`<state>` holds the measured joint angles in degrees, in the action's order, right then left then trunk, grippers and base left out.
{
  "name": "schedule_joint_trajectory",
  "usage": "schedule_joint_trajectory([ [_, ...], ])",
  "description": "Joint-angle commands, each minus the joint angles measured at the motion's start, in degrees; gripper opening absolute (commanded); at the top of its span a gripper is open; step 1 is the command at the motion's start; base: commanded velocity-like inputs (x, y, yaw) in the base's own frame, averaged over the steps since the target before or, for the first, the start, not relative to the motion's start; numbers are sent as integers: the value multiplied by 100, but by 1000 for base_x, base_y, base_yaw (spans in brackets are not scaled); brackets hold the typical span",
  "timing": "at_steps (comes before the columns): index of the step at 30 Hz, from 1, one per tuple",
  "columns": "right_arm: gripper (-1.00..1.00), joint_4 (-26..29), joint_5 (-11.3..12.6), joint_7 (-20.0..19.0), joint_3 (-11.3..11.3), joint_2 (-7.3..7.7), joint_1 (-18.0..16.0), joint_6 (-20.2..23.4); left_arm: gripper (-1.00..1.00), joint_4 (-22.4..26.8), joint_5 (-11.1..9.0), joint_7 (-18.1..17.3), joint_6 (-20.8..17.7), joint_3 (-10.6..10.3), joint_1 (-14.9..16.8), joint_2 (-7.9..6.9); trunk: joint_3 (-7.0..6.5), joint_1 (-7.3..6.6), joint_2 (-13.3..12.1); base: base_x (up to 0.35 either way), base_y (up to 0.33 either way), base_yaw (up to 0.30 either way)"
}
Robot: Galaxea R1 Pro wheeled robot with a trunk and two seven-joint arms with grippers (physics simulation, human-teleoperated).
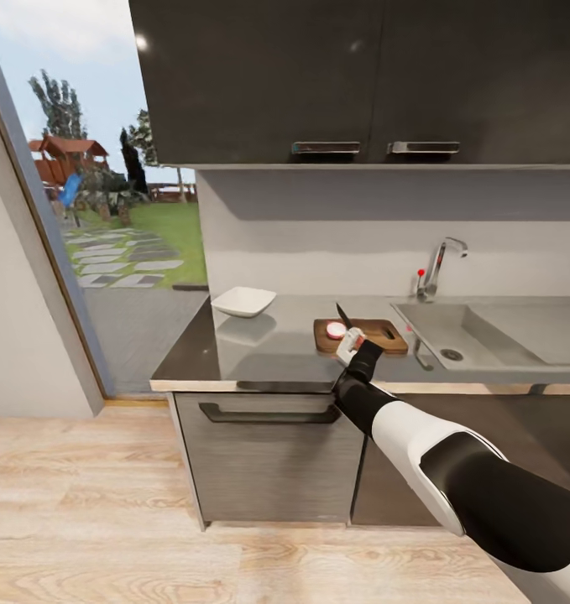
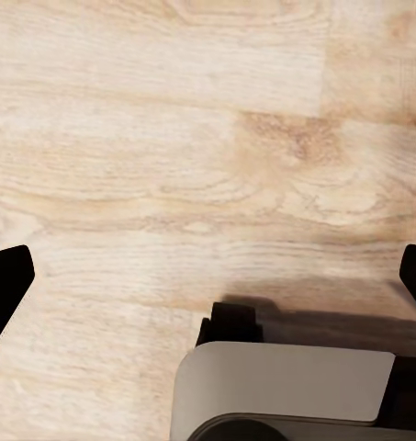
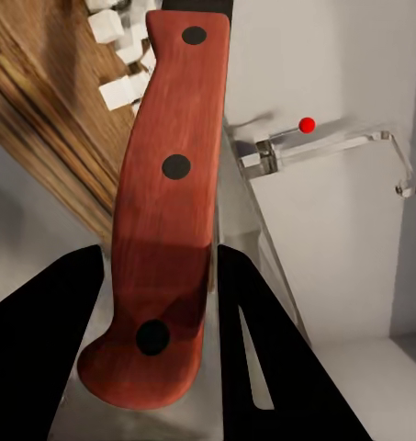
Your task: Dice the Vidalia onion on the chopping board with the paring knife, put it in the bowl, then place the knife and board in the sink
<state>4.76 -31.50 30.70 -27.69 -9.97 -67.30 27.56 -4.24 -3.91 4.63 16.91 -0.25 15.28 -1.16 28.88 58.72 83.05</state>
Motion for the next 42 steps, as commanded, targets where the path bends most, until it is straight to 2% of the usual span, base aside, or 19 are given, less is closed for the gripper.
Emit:
schedule_joint_trajectory([
  [1,-100,-1,-41,-3,1,-2,-3,39,100,-24,-39,-6,41,-5,10,0,6,1,3,53,38,0],
  [12,-100,-1,-41,-10,1,-2,117,22,100,-24,-39,-6,41,-9,10,-7,6,1,3,5,27,0],
  [13,-100,-1,-50,-377,-6,-2,120,29,100,-24,-39,-6,41,-8,10,-6,6,1,3,0,0,0],
  [26,-100,147,-83,-285,-2,-2,120,14,100,-24,-39,-6,41,-9,10,-7,6,1,3,0,0,0],
  [31,-100,509,-85,79,16,-2,120,33,100,-24,-39,-6,41,-10,10,1,6,1,3,0,0,0],
  [35,-100,974,-85,130,25,-2,120,82,100,-24,-39,-6,41,-10,10,2,6,1,3,0,0,0],
  [37,-100,1418,-75,122,28,-2,120,133,100,-24,-39,-6,41,-10,10,2,6,1,3,0,0,0],
  [38,-100,1518,-66,115,33,36,120,146,100,-24,-39,-6,41,-10,10,2,6,1,3,0,0,0],
  [39,-100,1618,-8,102,72,108,120,153,100,-24,-39,-6,41,-10,10,2,6,1,3,0,0,0],
  [40,-100,1691,132,84,228,181,120,142,100,-24,-39,-6,41,-10,10,2,6,1,3,0,0,0],
  [42,-100,1904,576,-168,926,365,120,114,100,-24,-39,-6,34,-10,10,2,6,1,3,0,0,0],
])
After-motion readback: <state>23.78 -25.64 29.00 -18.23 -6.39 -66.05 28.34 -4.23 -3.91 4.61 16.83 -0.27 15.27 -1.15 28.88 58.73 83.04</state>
